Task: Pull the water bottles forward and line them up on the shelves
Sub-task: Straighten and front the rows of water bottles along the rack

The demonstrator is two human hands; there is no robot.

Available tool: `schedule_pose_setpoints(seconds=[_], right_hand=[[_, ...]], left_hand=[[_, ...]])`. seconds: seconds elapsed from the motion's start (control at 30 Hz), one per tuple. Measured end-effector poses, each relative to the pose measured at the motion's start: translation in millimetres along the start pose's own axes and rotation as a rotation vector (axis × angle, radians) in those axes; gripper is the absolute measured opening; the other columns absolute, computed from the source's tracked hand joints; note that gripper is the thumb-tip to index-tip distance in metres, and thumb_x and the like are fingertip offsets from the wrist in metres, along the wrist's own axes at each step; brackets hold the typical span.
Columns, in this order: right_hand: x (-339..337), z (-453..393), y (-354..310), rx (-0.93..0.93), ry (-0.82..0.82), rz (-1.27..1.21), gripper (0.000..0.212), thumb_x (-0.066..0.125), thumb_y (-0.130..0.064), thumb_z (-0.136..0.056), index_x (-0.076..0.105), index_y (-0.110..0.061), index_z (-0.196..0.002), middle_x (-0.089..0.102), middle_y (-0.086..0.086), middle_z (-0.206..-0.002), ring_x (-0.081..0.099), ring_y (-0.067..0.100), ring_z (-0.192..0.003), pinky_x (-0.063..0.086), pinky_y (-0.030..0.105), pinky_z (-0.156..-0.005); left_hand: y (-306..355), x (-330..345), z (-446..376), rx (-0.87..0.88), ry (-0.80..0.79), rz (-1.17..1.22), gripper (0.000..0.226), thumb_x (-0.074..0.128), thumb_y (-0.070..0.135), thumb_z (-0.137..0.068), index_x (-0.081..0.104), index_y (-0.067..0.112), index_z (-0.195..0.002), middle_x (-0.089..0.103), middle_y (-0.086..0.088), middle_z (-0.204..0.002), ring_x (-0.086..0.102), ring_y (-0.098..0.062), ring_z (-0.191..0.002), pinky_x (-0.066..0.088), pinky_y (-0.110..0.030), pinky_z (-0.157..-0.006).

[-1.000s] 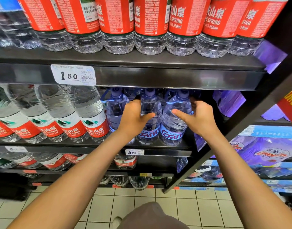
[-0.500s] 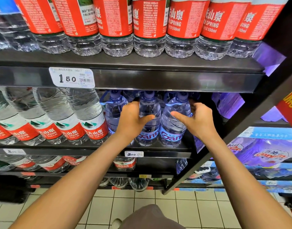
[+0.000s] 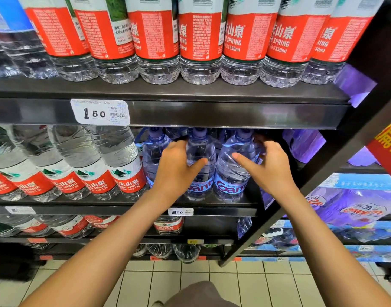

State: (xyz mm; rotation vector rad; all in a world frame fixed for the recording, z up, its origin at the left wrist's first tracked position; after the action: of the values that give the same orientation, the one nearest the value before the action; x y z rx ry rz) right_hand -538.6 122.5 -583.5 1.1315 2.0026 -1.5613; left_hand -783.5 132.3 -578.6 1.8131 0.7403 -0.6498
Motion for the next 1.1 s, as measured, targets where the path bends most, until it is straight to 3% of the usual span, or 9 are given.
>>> schedule_pose_setpoints(seconds=[0.1,0.2,0.27,0.4,0.53,0.7,0.83,1.0,1.1], right_hand=[[-14.5,16.5,-18.8,-0.062,-0.001,-0.013,0.051,0.08,-0.046,-0.076,0.061,-0.015,-0.111,0.06,-0.001,-0.104,0.052,0.009,-0.096,0.035,0.015,-0.079],[-32.0,36.2,-37.8,-0.124,-0.021,-0.014,0.055,0.08,-0.044,-0.078,0.06,-0.02,-0.123,0.059,-0.01,-0.114,0.051,0.0,-0.104,0.037,0.013,-0.092],[-47.7,45.3,-52.0,-0.133,-0.022,-0.043,0.057,0.076,-0.051,-0.078,0.062,-0.022,-0.125,0.062,-0.013,-0.117,0.058,0.002,-0.106,0.046,0.024,-0.097],[-85.5,53.1,-91.3,-0.181,-0.003,-0.187,0.049,0.073,-0.054,-0.076,0.066,-0.03,-0.118,0.067,-0.02,-0.113,0.064,0.0,-0.106,0.052,0.033,-0.095],[-117.5,49.9,-128.7,-0.182,-0.038,-0.436,0.043,0.076,-0.047,-0.072,0.069,-0.029,-0.111,0.073,-0.014,-0.111,0.068,0.004,-0.105,0.055,0.035,-0.092],[-158.9,32.6,-167.2,-0.266,0.05,-0.561,0.045,0.077,-0.042,-0.07,0.069,-0.026,-0.111,0.074,-0.007,-0.107,0.07,0.009,-0.103,0.055,0.031,-0.092],[-185.5,8.5,-203.4,-0.356,0.116,-0.567,0.044,0.079,-0.037,-0.071,0.069,-0.023,-0.111,0.075,-0.005,-0.102,0.071,0.01,-0.1,0.056,0.03,-0.091],[-213.2,-30.3,-247.5,-0.388,0.236,-0.378,0.045,0.083,-0.034,-0.073,0.07,-0.017,-0.112,0.074,-0.005,-0.101,0.071,0.008,-0.096,0.056,0.036,-0.092],[-224.6,-47.5,-272.3,-0.39,0.313,-0.262,0.04,0.084,-0.034,-0.075,0.071,-0.014,-0.107,0.074,-0.004,-0.096,0.071,0.008,-0.09,0.056,0.035,-0.09]], left_hand=[[9.1,-17.5,15.9,0.008,0.069,0.02,0.051,0.076,0.041,-0.082,0.061,0.014,-0.122,0.066,-0.004,-0.115,0.06,-0.019,-0.107,0.039,-0.018,-0.084],[14.2,-29.3,27.8,-0.002,0.029,0.072,0.057,0.073,0.046,-0.082,0.058,0.018,-0.129,0.065,0.001,-0.122,0.06,-0.017,-0.113,0.049,-0.03,-0.095],[21.3,-42.7,32.5,0.008,0.004,0.121,0.054,0.072,0.049,-0.081,0.061,0.021,-0.126,0.067,0.006,-0.116,0.062,-0.015,-0.111,0.051,-0.037,-0.096],[50.8,-82.8,38.4,0.083,0.018,0.241,0.042,0.076,0.043,-0.079,0.067,0.023,-0.115,0.07,0.015,-0.103,0.066,-0.003,-0.099,0.055,-0.036,-0.089],[84.8,-120.8,35.6,0.153,0.034,0.403,0.034,0.081,0.035,-0.075,0.07,0.025,-0.106,0.073,0.012,-0.092,0.07,-0.005,-0.09,0.057,-0.028,-0.084],[116.7,-165.1,22.8,0.217,0.107,0.52,0.025,0.077,0.04,-0.077,0.071,0.027,-0.097,0.074,0.009,-0.087,0.071,-0.007,-0.082,0.056,-0.022,-0.075],[142.1,-216.9,-3.9,0.32,0.241,0.45,0.02,0.077,0.028,-0.081,0.07,0.023,-0.098,0.074,0.009,-0.088,0.071,-0.004,-0.081,0.055,-0.017,-0.077],[167.2,-283.9,-48.6,0.363,0.418,0.3,0.026,0.077,0.036,-0.08,0.071,0.021,-0.1,0.073,0.01,-0.089,0.07,-0.006,-0.083,0.057,-0.032,-0.085],[170.5,-314.0,-65.9,0.347,0.533,0.211,0.024,0.077,0.033,-0.081,0.072,0.016,-0.097,0.073,0.007,-0.088,0.067,-0.005,-0.081,0.054,-0.022,-0.082]])
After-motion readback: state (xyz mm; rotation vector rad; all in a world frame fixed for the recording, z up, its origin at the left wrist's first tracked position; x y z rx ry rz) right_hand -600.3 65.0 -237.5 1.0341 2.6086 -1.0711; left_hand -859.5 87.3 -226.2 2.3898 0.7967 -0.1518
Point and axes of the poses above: each hand's wrist, its own z-axis away from the middle knuckle, its own x-axis out of the palm, y = z × x, the point moved 9 cm from there along -z, towards the middle knuckle
